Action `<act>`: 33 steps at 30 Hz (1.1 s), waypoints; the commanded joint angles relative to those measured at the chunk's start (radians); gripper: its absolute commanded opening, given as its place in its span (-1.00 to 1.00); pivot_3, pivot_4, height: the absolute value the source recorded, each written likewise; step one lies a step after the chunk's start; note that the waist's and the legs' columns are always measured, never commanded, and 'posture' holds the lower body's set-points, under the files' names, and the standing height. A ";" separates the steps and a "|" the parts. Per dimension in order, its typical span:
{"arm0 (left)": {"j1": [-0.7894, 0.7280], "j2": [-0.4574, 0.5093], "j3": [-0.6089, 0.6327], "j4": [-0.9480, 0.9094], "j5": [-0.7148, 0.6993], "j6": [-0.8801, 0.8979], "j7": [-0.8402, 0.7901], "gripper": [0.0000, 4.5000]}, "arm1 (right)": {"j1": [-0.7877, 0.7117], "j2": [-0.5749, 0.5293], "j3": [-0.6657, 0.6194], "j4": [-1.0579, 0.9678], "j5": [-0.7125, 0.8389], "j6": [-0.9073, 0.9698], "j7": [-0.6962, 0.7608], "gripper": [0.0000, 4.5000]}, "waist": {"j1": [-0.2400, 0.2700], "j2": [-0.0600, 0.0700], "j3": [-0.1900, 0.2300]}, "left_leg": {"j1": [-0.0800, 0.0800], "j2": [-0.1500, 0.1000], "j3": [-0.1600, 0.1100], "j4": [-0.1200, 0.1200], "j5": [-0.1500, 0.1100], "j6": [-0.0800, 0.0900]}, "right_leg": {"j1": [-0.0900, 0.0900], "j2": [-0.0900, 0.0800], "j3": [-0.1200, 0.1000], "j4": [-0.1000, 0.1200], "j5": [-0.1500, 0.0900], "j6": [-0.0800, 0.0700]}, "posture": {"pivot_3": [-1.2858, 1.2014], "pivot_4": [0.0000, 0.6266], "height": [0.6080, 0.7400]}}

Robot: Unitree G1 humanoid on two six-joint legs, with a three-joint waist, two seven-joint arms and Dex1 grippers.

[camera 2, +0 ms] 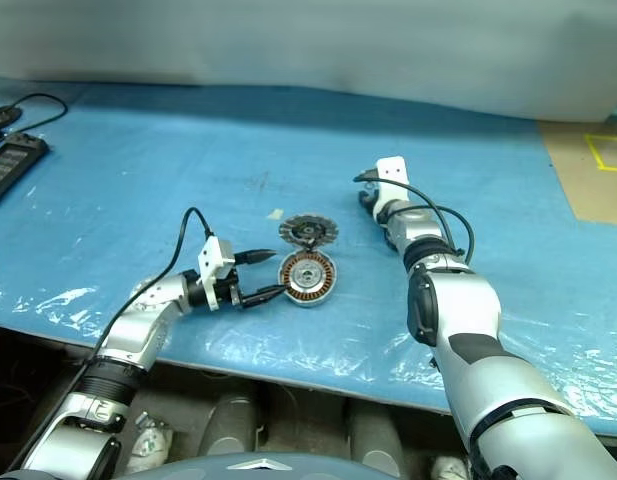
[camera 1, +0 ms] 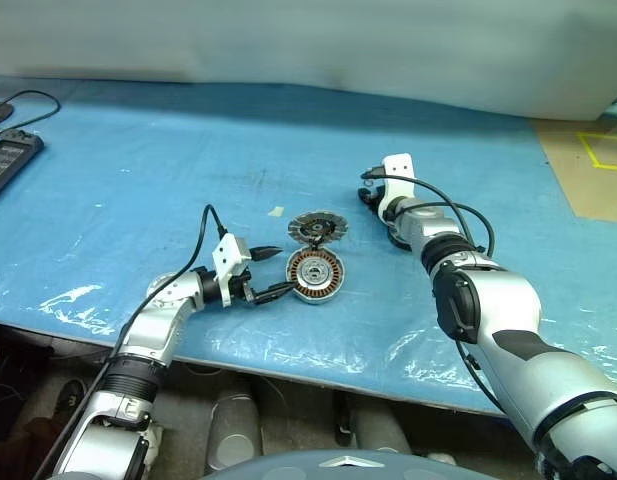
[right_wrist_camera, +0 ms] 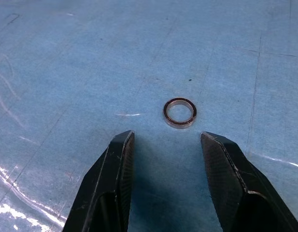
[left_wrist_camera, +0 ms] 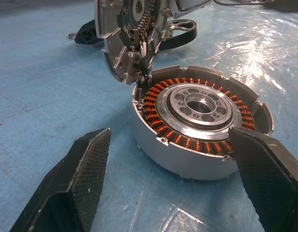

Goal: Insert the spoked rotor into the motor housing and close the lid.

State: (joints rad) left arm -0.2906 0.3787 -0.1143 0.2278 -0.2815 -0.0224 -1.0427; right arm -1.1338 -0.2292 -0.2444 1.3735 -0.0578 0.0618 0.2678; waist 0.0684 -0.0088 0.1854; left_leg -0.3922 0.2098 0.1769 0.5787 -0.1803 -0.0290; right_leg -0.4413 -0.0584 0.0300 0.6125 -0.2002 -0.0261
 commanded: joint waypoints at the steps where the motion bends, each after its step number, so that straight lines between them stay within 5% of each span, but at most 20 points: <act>1: 0.025 0.013 -0.003 -0.021 0.018 -0.001 0.011 0.82 | -0.028 0.005 -0.016 -0.004 0.002 0.003 -0.029 0.01 | 0.000 0.000 0.000 | 0.000 0.000 0.000 0.000 0.000 0.000 | 0.000 0.000 0.000 0.000 0.000 0.000 | 0.03 -0.52 1.00; 4: 0.032 0.014 -0.003 -0.027 0.020 -0.003 0.019 0.82 | -0.036 0.009 -0.021 -0.004 0.004 0.006 -0.037 0.01 | 0.000 0.000 0.000 | 0.000 0.000 0.000 0.000 0.000 0.000 | 0.000 0.000 0.000 0.000 0.000 0.000 | 0.03 -0.52 1.00; 7: 0.039 0.014 -0.004 -0.033 0.021 -0.005 0.026 0.82 | -0.040 0.011 -0.027 -0.004 0.005 0.007 -0.041 -0.25 | 0.000 0.000 0.000 | 0.000 0.000 0.000 0.000 0.000 0.000 | 0.000 0.000 0.000 0.000 0.000 0.000 | 0.03 -0.52 1.00; 12: 0.037 0.009 -0.006 -0.022 0.027 -0.018 0.038 0.82 | -0.041 0.010 -0.032 -0.005 0.002 0.003 -0.034 -0.99 | 0.000 0.000 0.000 | 0.000 0.000 0.000 0.000 0.000 0.000 | 0.000 0.000 0.000 0.000 0.000 0.000 | 0.03 -0.52 1.00; 26: -0.023 0.004 0.052 -0.095 -0.116 0.074 -0.004 0.82 | -0.072 0.005 -0.063 -0.018 0.039 -0.033 0.036 -0.99 | 0.000 0.000 0.000 | -0.001 0.000 0.000 0.000 0.000 -0.001 | -0.001 0.000 0.000 0.000 0.000 0.000 | 0.03 -0.52 1.00; 29: -0.027 0.014 0.055 -0.139 -0.151 0.126 -0.025 0.82 | -0.067 0.005 -0.071 -0.027 0.056 -0.058 0.057 -0.74 | 0.000 0.000 0.000 | -0.003 0.000 0.000 0.000 0.001 -0.002 | -0.002 0.000 0.000 0.000 0.000 0.000 | 0.03 -0.52 1.00; 33: -0.030 0.025 0.069 -0.171 -0.173 0.162 -0.030 0.82 | -0.048 0.009 -0.092 -0.053 0.103 -0.135 0.119 -0.17 | -0.001 0.001 0.000 | -0.003 0.000 0.000 0.000 0.002 -0.003 | -0.003 0.000 0.000 0.000 0.000 0.000 | 0.03 -0.52 1.00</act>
State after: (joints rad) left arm -0.3140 0.3924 -0.0707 0.0990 -0.4286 0.1324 -1.0669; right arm -1.1696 -0.2193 -0.3157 1.3672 0.0115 -0.0243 0.3667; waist 0.0677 -0.0083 0.1857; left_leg -0.3955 0.2105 0.1772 0.5786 -0.1788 -0.0315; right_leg -0.4445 -0.0581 0.0298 0.6125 -0.2004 -0.0264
